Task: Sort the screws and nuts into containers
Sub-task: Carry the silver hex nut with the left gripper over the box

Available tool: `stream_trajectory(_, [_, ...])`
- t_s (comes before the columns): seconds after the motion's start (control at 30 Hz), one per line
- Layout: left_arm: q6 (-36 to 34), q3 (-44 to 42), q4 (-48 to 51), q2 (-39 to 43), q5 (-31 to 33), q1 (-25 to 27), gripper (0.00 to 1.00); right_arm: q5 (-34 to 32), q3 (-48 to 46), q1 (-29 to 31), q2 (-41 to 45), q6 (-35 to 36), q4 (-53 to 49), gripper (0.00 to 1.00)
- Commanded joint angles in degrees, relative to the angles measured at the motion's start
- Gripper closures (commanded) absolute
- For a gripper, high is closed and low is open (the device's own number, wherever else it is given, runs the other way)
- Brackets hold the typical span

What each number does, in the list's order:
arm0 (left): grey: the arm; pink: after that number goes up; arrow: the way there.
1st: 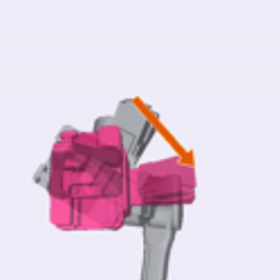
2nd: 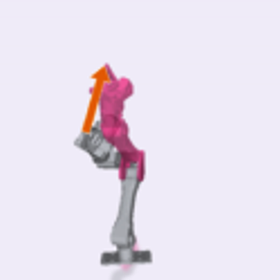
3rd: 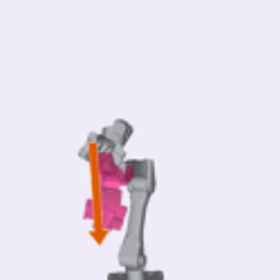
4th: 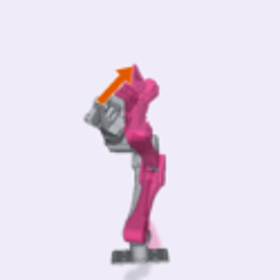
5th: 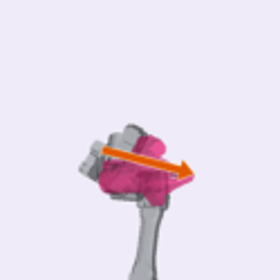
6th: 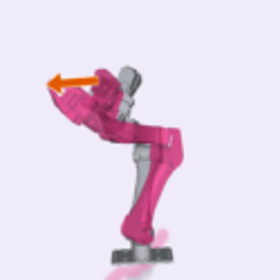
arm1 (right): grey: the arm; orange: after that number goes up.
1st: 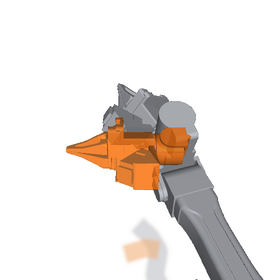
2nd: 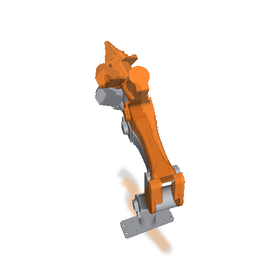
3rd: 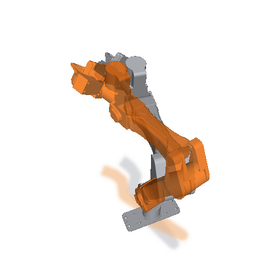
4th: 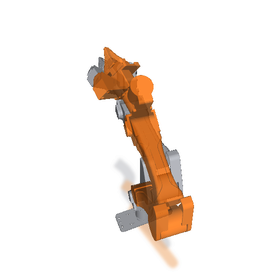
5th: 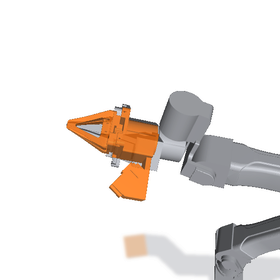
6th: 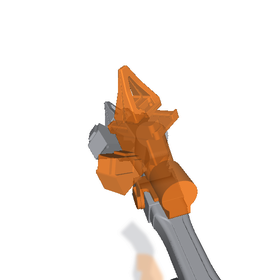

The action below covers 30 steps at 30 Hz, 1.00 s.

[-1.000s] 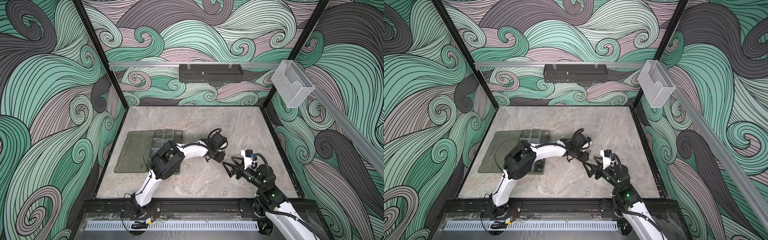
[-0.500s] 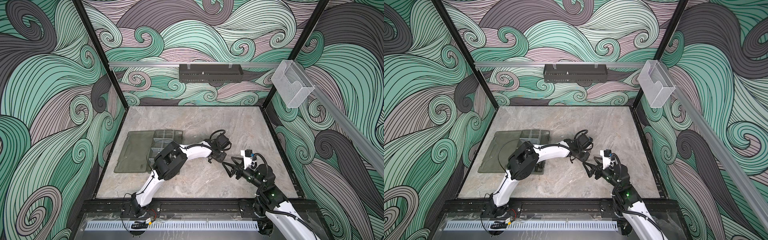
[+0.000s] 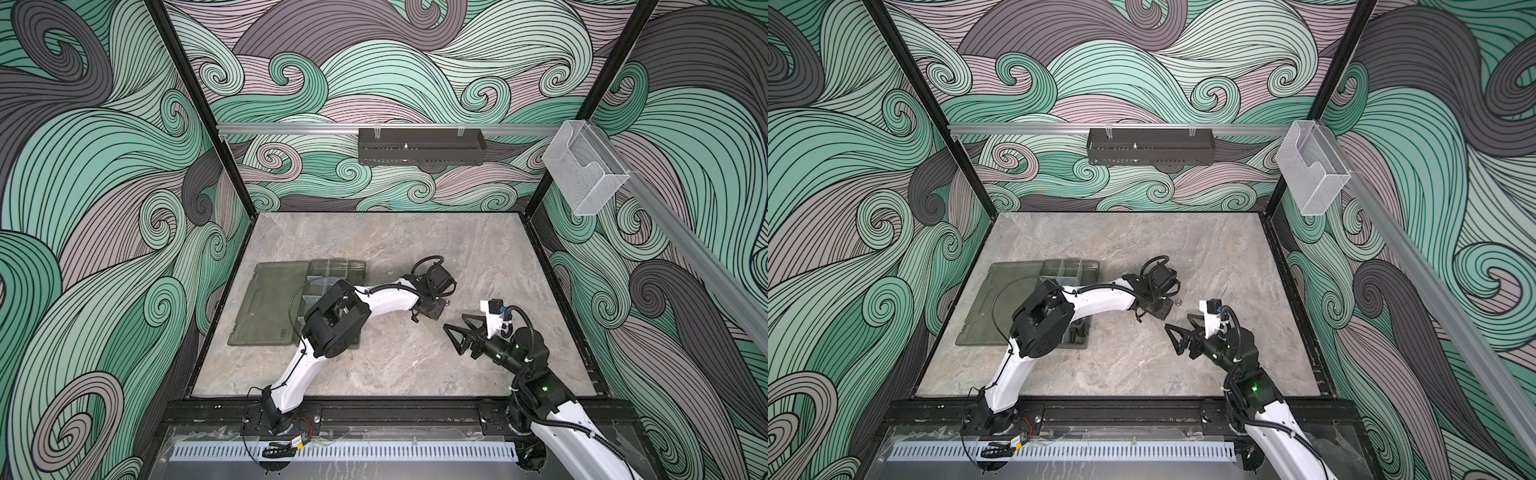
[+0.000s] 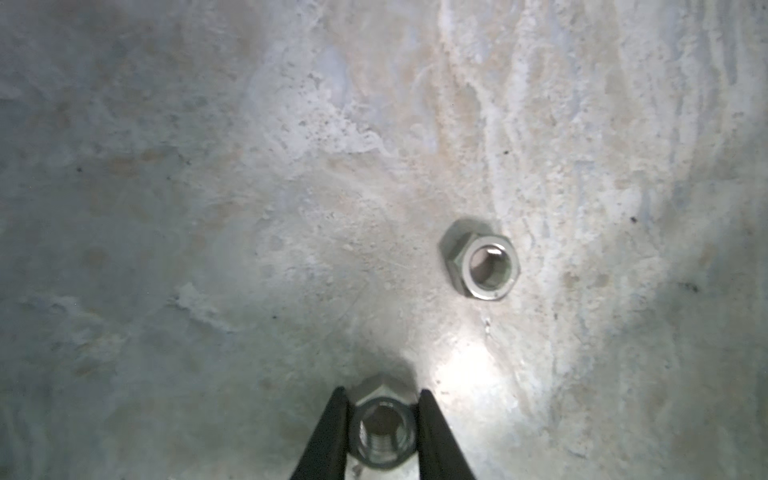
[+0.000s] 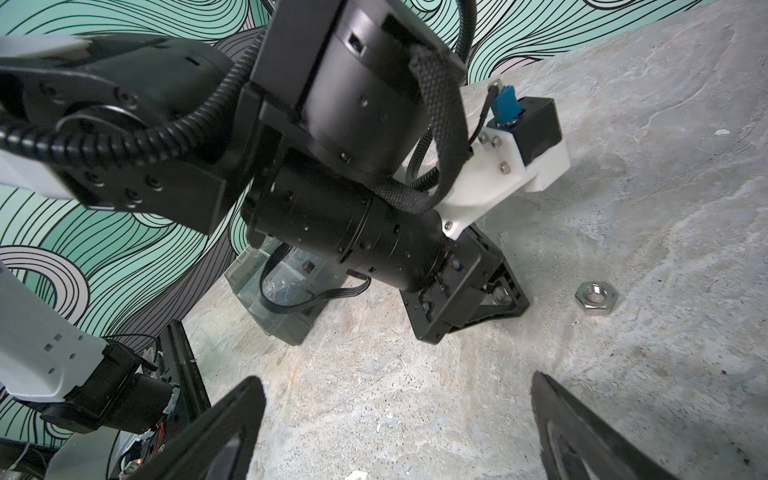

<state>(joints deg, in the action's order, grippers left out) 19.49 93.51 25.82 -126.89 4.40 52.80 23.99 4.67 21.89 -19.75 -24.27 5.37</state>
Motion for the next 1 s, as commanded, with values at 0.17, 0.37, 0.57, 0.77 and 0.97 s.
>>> stream_trajectory(0.17, [0.75,-1.76,5.72,3.74,-0.37,-2.59,0.78,0.11,-0.66,-0.27,-2.14,0.02,2.95,0.0])
stream_trajectory(0.37, [0.35,-3.43,6.81,9.14,0.01,-4.06,0.78,1.23,-0.17,-0.26,-9.57,0.35,7.73,0.0])
stream_trajectory(0.57, [0.31,-4.86,8.71,14.03,0.08,-6.26,0.78,4.71,1.87,-0.13,-19.88,1.41,12.82,0.0])
stream_trajectory(0.77, [1.39,-10.19,10.66,20.58,0.99,-9.66,0.78,4.88,3.57,1.89,-26.02,2.26,14.78,0.0])
stream_trajectory(0.97, [2.09,-16.84,11.17,27.91,0.78,-12.16,0.78,3.5,5.26,6.78,-29.09,4.83,15.99,0.0])
